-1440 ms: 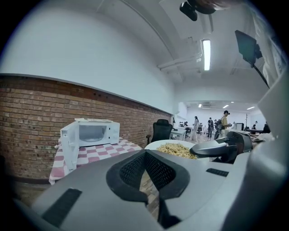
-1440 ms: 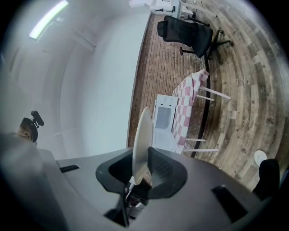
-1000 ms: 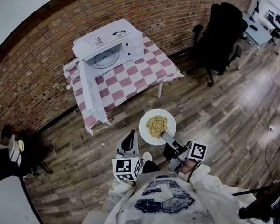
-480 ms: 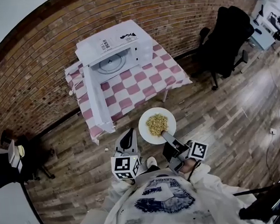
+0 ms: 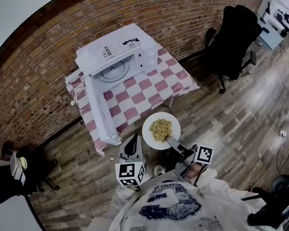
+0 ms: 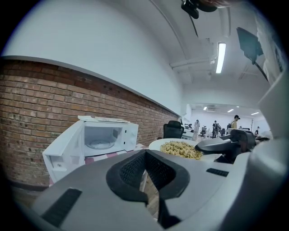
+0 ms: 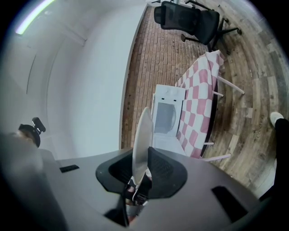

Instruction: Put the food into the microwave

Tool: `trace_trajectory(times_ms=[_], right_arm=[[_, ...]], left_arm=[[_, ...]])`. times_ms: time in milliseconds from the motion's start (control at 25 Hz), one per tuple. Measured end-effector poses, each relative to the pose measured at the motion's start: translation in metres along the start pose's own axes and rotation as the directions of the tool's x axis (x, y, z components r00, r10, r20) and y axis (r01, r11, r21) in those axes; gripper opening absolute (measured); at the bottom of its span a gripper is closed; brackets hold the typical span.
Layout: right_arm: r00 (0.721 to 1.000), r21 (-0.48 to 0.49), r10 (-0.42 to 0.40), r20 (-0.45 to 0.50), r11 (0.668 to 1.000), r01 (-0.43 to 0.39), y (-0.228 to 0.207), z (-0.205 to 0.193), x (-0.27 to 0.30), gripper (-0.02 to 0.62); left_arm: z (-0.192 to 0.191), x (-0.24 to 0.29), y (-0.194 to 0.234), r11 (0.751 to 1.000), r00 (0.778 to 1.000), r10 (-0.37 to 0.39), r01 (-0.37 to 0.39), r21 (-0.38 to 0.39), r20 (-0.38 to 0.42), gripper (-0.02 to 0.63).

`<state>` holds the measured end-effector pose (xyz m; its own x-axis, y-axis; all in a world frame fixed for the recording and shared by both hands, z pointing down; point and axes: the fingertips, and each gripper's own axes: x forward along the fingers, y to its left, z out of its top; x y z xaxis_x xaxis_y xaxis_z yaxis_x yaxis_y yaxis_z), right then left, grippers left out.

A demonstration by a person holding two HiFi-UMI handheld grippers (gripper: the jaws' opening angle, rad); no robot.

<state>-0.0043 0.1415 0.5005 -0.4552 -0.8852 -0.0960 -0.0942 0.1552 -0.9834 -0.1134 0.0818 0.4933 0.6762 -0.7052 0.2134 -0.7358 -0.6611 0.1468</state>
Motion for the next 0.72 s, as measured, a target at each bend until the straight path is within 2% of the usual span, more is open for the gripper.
trace_trajectory(times_ms=[360, 720], right_arm=[[0.998, 0.016, 0.005, -0.069, 1.0, -0.004, -0.016, 0.026, 0.043, 0.075], [0.991, 0.032, 0.022, -0.134, 0.999, -0.018, -0.027, 0.08, 0.098, 0.075]], left_arm=[[0.005, 0.034, 0.03, 0.997, 0.998, 0.07, -0.07, -0.012, -0.01, 0.008], [0.023, 0.096, 0.054, 0.992, 0.992, 0.126, -0.126, -0.024, -0.021, 0.008]])
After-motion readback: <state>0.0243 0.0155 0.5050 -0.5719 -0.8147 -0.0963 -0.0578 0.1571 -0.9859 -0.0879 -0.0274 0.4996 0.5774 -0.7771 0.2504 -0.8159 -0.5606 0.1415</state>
